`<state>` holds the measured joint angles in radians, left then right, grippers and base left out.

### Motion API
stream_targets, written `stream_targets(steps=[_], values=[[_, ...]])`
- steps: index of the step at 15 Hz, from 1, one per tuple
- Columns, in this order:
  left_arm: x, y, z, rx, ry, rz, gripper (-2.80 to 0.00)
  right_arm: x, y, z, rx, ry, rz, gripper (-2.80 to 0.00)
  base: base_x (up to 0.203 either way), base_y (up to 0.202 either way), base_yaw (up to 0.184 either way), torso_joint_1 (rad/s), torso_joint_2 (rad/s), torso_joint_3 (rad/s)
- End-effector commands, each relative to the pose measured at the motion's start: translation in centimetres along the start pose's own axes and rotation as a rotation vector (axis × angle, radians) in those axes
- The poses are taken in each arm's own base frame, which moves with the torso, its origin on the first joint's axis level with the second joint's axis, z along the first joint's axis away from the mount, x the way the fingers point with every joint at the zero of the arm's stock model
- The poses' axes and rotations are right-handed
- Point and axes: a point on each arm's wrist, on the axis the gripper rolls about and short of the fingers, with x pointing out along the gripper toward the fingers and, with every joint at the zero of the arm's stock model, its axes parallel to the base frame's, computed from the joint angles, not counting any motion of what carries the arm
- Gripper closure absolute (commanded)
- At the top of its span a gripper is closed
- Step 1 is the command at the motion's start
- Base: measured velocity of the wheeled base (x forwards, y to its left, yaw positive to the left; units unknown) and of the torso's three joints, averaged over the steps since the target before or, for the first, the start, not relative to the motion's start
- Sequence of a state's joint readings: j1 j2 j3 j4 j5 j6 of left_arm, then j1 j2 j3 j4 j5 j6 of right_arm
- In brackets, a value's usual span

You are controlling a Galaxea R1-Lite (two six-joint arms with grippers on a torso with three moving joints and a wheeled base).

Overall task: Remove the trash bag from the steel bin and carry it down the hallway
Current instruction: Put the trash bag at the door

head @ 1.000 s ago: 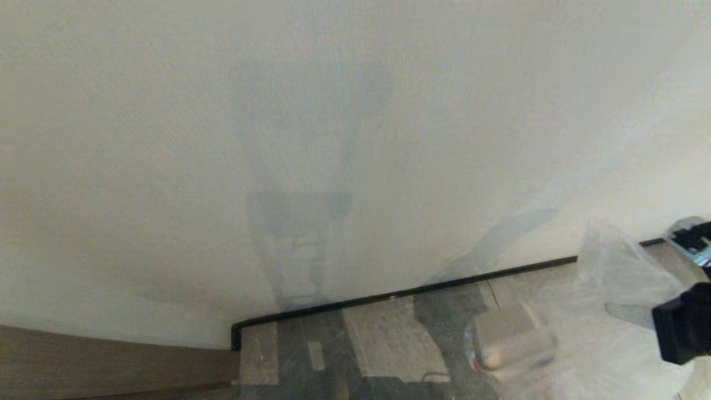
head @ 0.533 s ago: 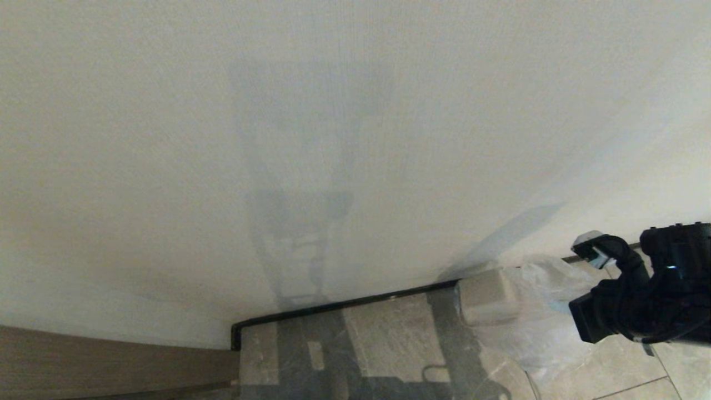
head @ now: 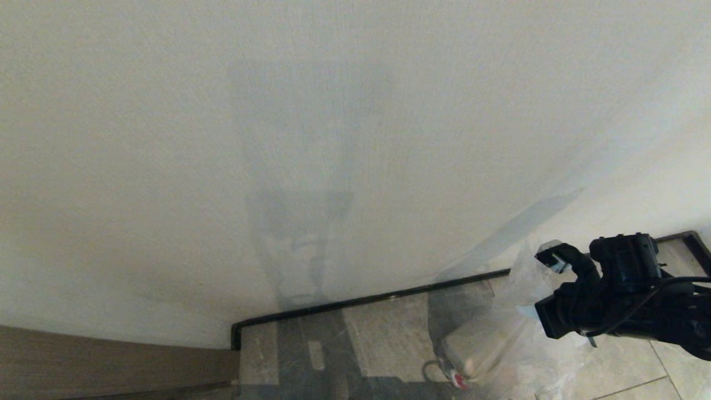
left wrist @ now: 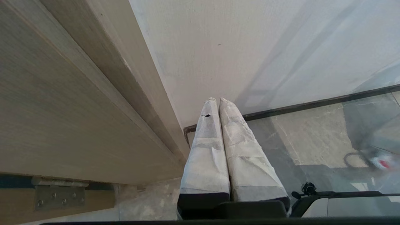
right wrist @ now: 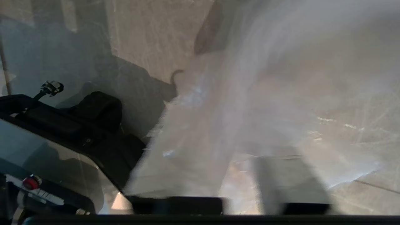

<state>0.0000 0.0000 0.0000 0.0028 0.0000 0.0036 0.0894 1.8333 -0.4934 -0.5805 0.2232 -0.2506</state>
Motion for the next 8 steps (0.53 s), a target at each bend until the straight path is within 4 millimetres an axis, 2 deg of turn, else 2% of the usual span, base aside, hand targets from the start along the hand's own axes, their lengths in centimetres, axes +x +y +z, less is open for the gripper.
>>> stream_targets(steps=[1,4,8], values=[[0.0,0.0,0.0,-0.001,0.000,0.000,0.00,0.4,-0.1,0.0,-0.007,0.001,-0.005,-2.80,0.000,0.000,0.000,0.000,0.00,0.000],[0.0,0.0,0.0,-0.001,-0.002,0.000,0.00,-0.5,-0.2,-0.2,0.005,-0.015,-0.017,-2.80,0.000,0.000,0.000,0.000,0.00,0.000],[0.0,0.0,0.0,-0.001,0.000,0.000,0.00,-4.4,-0.3,-0.8,0.050,-0.078,-0.071,-2.80,0.000,0.000,0.000,0.000,0.00,0.000]])
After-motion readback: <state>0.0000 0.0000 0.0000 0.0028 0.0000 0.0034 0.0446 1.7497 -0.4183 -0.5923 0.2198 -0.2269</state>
